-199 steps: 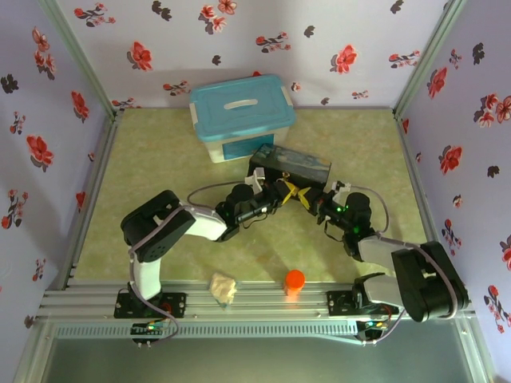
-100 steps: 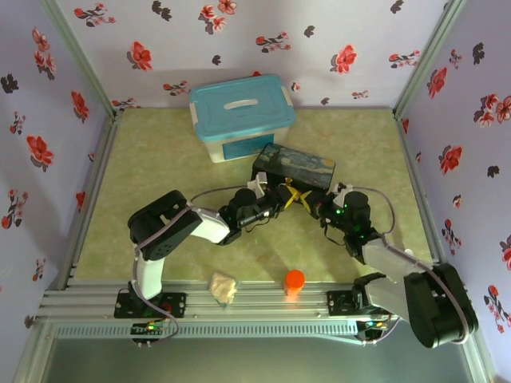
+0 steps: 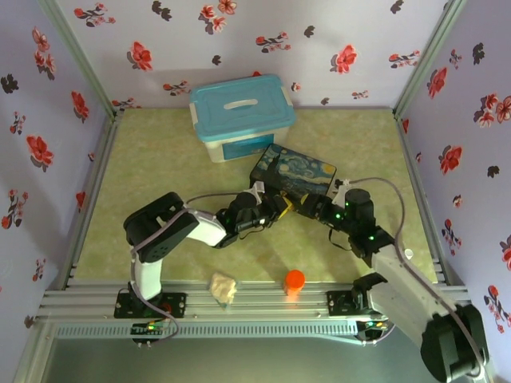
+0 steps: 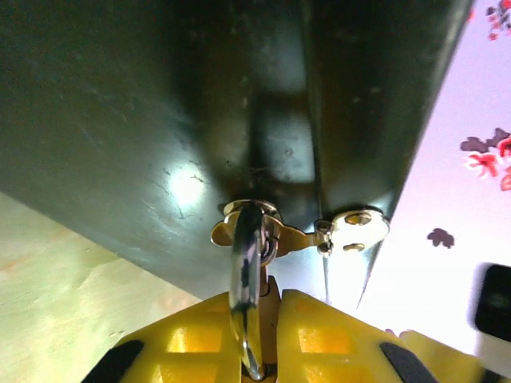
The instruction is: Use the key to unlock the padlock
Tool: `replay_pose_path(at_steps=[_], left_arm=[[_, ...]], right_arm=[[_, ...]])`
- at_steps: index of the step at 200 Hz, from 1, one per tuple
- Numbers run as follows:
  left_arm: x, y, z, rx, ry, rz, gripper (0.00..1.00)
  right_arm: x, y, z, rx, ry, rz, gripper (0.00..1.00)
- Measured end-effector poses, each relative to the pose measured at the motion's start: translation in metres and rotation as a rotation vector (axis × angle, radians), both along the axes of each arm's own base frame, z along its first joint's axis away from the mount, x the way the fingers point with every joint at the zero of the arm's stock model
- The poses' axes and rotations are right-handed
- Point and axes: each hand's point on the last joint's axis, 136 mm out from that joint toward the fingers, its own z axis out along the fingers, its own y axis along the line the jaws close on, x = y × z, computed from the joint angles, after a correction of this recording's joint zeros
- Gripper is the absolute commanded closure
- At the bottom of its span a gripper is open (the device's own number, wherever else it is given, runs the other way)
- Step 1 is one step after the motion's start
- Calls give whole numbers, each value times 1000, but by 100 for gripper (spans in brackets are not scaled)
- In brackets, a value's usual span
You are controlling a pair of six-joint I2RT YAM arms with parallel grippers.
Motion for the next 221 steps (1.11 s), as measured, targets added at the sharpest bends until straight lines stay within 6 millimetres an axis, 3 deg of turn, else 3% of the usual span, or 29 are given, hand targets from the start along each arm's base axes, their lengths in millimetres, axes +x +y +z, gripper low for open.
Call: replay_pose_path(at_steps=[29,60,93,167,221], left_arm=[[-5,3,-2,41,11,-17,100],[-7,7,-5,57,23,-23,100],[-9,10,-10,78,42,-29,100],[-10,10,11,50,17,-46,100],[-13,11,11,65,12,-64,100]], right_arm=[[-10,-8,-3,-195,-145,59,79],[-38,7,-28,-380,-279,187,76],[-49,18,-33,-538,-395,261,74],[-48,26,-73,-832,-421,353,70],[-30,35,-66,-924,-459,333,72]])
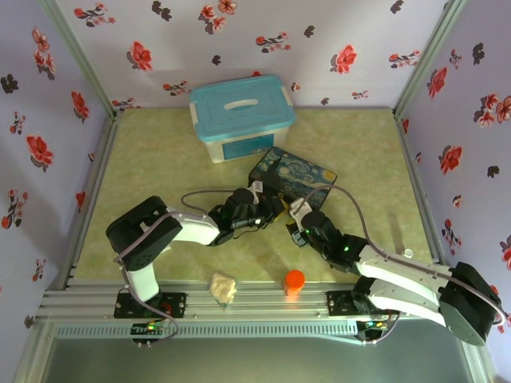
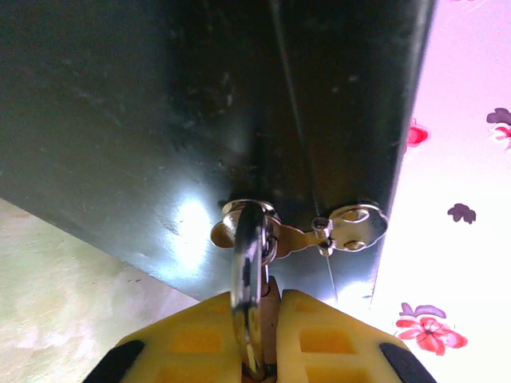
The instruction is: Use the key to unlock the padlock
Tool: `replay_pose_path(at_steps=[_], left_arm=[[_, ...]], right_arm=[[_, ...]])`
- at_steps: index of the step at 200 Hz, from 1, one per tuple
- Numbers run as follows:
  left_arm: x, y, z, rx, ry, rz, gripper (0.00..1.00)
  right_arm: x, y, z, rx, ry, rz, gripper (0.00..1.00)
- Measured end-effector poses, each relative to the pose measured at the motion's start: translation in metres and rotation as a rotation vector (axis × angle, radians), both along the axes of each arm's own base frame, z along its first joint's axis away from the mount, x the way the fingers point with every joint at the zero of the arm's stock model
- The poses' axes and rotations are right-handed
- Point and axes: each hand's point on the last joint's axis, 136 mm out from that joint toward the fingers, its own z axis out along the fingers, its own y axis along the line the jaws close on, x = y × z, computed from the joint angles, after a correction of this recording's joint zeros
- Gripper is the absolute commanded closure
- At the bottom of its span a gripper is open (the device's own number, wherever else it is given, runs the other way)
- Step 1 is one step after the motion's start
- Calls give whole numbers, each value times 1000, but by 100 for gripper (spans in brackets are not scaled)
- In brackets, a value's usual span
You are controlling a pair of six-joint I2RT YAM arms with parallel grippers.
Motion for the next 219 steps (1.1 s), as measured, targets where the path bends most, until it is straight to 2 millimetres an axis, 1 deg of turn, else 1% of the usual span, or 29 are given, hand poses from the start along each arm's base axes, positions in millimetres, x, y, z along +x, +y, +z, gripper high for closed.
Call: replay_pose_path(at_steps=[32,58,69,91,117,135,145,167,193,205,219], left_arm=[[-3,2,-5,31,-2,-19,100],[-4,3,-3,38,-5,-28,100],[-4,3,-3,36,-3,-28,100],[-3,4,-2,31,-4,-27,100],[-2,4,-2,30,-1,-31,100],[0,7,-3,33,4,-26,100],[2,9,-4,34,7,-24,100],[2,10,1,24,2,-24,100],[5,12,4,15,5,-13,100],[4,14,2,16,10,-11,100],[2,13,4,3,12,-19,100]], right_arm=[[7,2,5,-18,-29,-10,75],[11,5,4,-37,-32,-5,78],[12,7,5,-42,-36,3,78],[12,8,6,-48,-41,10,74],[12,10,5,-47,-35,15,73],[14,12,4,-55,-25,14,80],[15,14,3,-50,-19,10,82],[17,16,7,-35,-37,6,89],[19,20,9,-17,-41,3,94],[21,19,8,16,-16,-4,96],[28,12,9,100,18,-42,97]])
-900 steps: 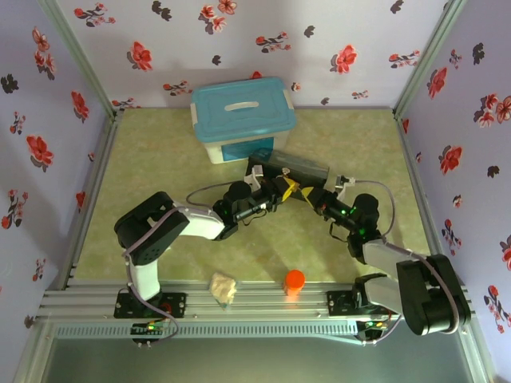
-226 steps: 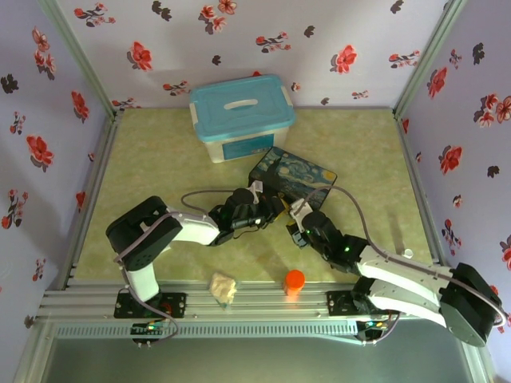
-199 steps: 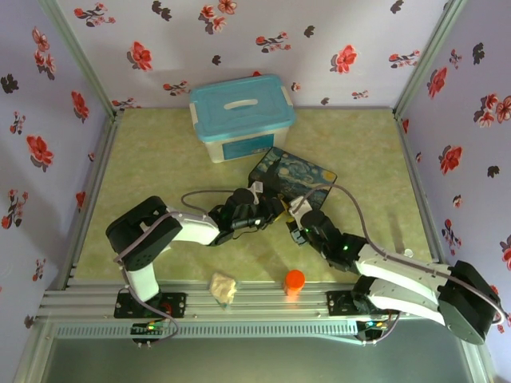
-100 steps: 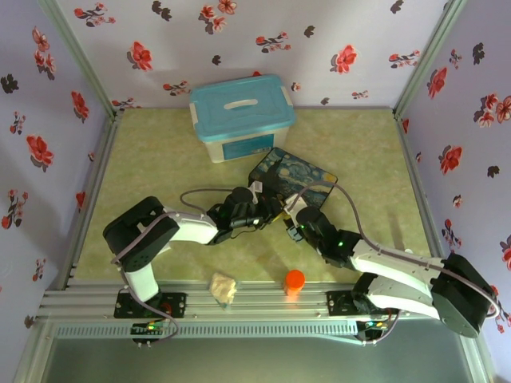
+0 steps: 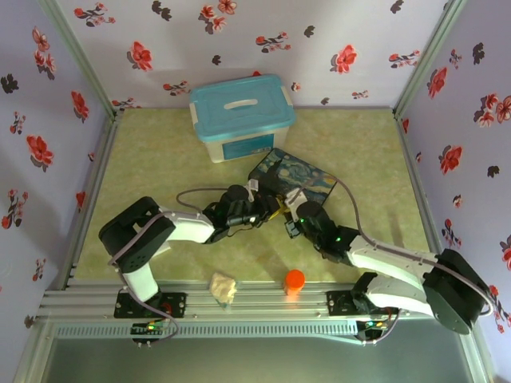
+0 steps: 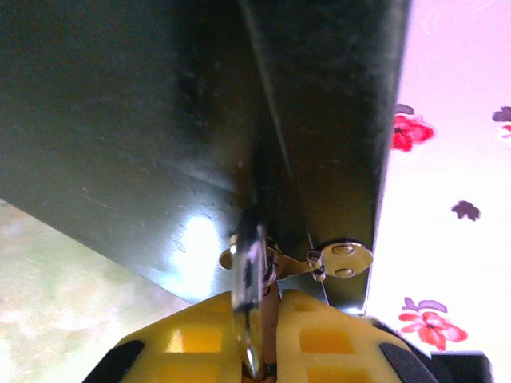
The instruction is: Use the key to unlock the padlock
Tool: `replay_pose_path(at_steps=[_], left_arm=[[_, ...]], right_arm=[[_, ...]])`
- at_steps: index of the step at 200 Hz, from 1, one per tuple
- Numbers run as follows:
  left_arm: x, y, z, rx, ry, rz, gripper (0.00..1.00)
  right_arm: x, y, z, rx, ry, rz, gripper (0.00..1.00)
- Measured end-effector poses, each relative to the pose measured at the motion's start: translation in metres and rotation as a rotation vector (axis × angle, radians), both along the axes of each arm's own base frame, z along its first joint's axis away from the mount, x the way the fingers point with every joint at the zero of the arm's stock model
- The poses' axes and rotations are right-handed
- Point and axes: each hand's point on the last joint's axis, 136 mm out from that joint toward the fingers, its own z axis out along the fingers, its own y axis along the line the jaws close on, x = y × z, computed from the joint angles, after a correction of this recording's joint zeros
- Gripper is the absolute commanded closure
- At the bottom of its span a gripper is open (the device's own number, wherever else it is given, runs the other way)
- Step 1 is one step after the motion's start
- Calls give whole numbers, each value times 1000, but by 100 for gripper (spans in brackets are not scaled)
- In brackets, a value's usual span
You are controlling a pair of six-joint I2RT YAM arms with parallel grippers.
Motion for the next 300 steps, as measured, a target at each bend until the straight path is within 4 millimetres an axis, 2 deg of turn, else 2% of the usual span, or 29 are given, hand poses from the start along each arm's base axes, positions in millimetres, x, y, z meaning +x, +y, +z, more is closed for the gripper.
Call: replay_pose_path(at_steps=[22,46,66,102,133,151,170,192,239,275,300], left_arm=[[-1,-3,12,-57,-11,-6,100],[0,-4,19,-110,-12,2,100],[1,-4,16,-135,3,10,100],[-1,-1,10,-116,16,12,100],[-3,4,17,-89,11,6,100],[-4,7,22,-85,6,-2,100],[-6,9,17,-54,16,-11,100],[-5,9,15,-13,2,-20,100],[1,12,37,44,-96,-22,100],[-1,14,33,79,-107,-38,100],[-1,15,29,100,-108,-38,100]], right_arm=[[2,-5,13,161,20,-11,99],[2,-5,20,246,51,-2,98],[0,-4,19,272,82,9,86],[-12,-4,13,228,107,50,73],[-22,0,6,143,80,88,68],[-26,5,-6,63,71,104,66],[-27,8,-19,-26,64,110,67],[-23,8,-23,-120,32,93,70],[-9,8,4,-182,-73,30,72],[-6,10,15,-182,-139,-10,70],[-3,12,10,-200,-149,-21,72]])
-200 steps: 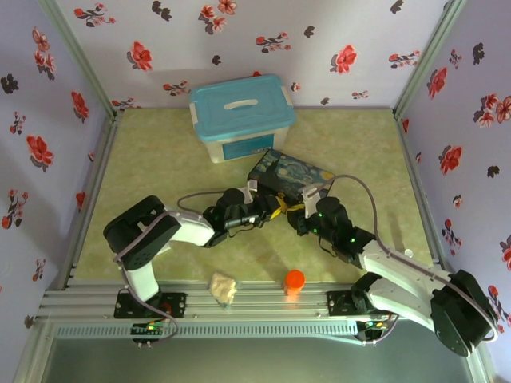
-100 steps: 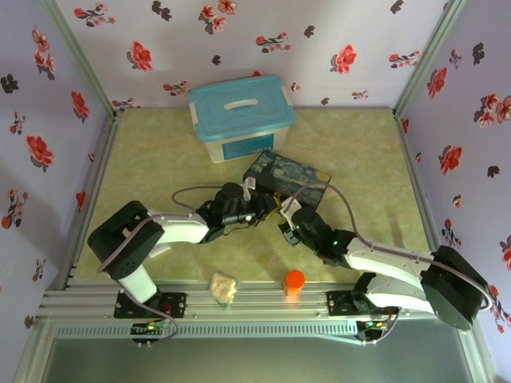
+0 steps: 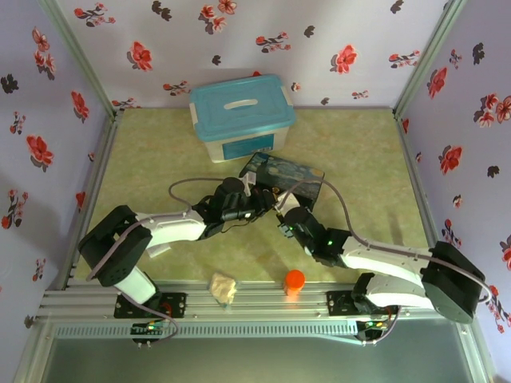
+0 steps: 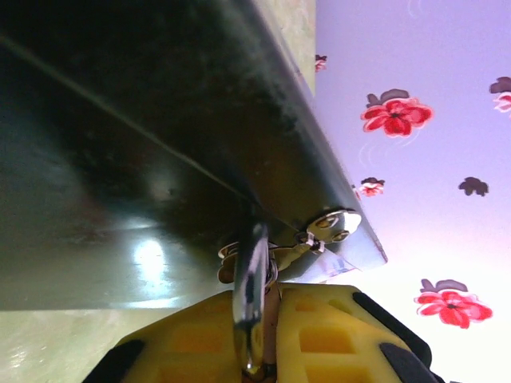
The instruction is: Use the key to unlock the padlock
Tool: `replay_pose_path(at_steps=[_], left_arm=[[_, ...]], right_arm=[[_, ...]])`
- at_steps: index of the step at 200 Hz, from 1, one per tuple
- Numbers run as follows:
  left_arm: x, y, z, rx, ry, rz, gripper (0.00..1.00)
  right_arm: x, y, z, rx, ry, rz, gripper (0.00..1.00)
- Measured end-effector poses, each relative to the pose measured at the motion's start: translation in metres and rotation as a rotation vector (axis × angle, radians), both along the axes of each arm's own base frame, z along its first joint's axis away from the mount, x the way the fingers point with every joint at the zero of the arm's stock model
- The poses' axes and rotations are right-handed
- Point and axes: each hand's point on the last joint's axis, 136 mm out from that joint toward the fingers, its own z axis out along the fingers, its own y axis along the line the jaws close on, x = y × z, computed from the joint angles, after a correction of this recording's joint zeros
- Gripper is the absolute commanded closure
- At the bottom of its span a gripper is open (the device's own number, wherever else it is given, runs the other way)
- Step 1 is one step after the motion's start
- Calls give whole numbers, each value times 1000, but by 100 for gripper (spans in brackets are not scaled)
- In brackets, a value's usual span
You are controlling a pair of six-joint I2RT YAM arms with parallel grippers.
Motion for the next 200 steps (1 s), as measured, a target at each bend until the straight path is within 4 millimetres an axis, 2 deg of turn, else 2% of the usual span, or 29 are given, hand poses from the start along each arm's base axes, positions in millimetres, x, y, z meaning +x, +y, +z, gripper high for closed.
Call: replay_pose_path(at_steps=[17,46,68,90,110,168,176,187,200], left_arm=[[-1,3,-6,25,13,4,100],[-2,1,-6,23,8,2,100],[-2,1,-6,26,1,2,100],[-1,1,-5,26,-9,4,100],[-1,2,-6,24,-12,2,100],[-6,7,-17,52,-15,-17,100],[-6,7,-17,55,-22,-22,100],[-6,6,-17,58,-30,-28,100],[-7,7,-21,69,-29,-29,100]], right_arm=[[-1,4,-7,-17,6,6,80],[2,9,-11,-23,12,7,91],[2,11,-12,-7,29,23,95],[3,12,-13,102,97,60,97],[0,14,-15,235,168,105,97],[-9,20,-24,419,326,144,97],[-10,20,-25,469,346,141,92],[-10,20,-25,524,373,140,78],[-13,23,-26,564,414,144,78]])
